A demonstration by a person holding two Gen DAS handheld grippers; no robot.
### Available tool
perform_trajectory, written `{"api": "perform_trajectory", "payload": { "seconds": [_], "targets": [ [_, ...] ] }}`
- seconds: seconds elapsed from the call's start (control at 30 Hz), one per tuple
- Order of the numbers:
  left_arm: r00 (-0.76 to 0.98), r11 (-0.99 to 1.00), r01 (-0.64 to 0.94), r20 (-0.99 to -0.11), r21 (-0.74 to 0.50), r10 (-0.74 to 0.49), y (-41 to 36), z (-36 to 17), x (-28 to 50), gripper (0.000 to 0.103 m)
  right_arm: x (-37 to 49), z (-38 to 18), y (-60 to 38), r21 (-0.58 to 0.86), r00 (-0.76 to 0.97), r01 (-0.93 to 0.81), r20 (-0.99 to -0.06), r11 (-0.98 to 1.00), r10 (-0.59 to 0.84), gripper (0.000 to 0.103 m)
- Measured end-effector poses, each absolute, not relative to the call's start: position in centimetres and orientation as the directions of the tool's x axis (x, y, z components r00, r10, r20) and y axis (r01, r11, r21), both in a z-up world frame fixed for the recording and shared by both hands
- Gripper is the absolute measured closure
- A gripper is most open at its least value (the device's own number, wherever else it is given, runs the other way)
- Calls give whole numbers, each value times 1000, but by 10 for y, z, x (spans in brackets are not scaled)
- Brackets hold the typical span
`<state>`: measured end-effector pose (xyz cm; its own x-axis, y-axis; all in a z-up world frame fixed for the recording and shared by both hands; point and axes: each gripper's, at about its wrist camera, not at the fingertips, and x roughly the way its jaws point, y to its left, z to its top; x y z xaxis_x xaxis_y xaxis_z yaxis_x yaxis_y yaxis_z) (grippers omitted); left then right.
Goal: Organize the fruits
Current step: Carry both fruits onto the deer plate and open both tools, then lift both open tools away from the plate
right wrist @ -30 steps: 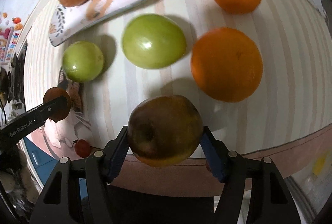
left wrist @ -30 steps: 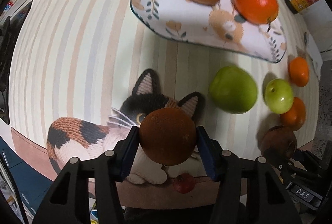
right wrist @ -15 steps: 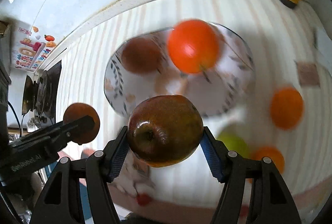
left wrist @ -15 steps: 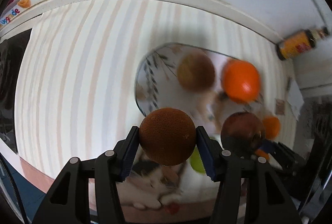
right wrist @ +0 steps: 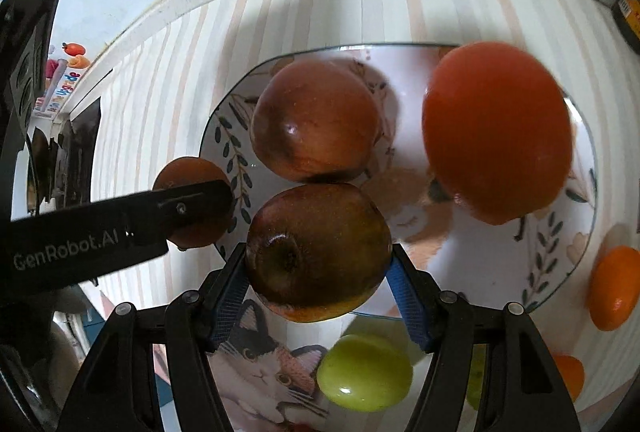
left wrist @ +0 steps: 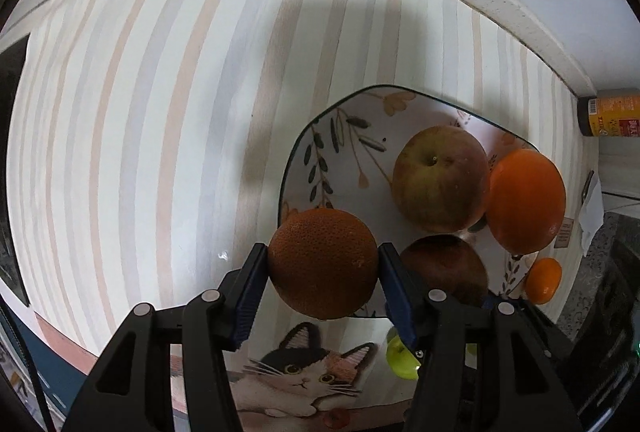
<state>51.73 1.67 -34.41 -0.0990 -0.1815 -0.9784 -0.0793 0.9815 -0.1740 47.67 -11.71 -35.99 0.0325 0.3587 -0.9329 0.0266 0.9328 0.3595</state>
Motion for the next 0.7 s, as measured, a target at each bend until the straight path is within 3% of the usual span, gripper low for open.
{"api": "perform_trajectory", "payload": {
  "seconds": [0.03, 0.1, 0.13, 0.17, 0.7],
  "targets": [
    [-97, 983, -67, -980, -169, -175, 15, -344, 516, 48, 478, -364, -119, 365, 19, 34, -931, 930, 364, 32],
    [-71, 988, -46, -986, -147, -150, 12, -340, 516, 22, 480, -366, -123, 400, 3, 52, -916, 915, 400, 17],
    [-48, 989, -34, -989, -141, -142, 13, -335, 514, 18, 480, -365, -123, 405, 7, 55, -914, 913, 406, 10],
    [-40, 990, -30, -990, -137, -138, 13, -332, 513, 14, 478, -361, -125, 405, 14, 49, -914, 913, 405, 10],
    [168, 998, -3, -984, -65, -64, 21, -259, 449, 14, 432, -279, -169, 102, 195, 50, -977, 994, 91, 9]
  ]
}}
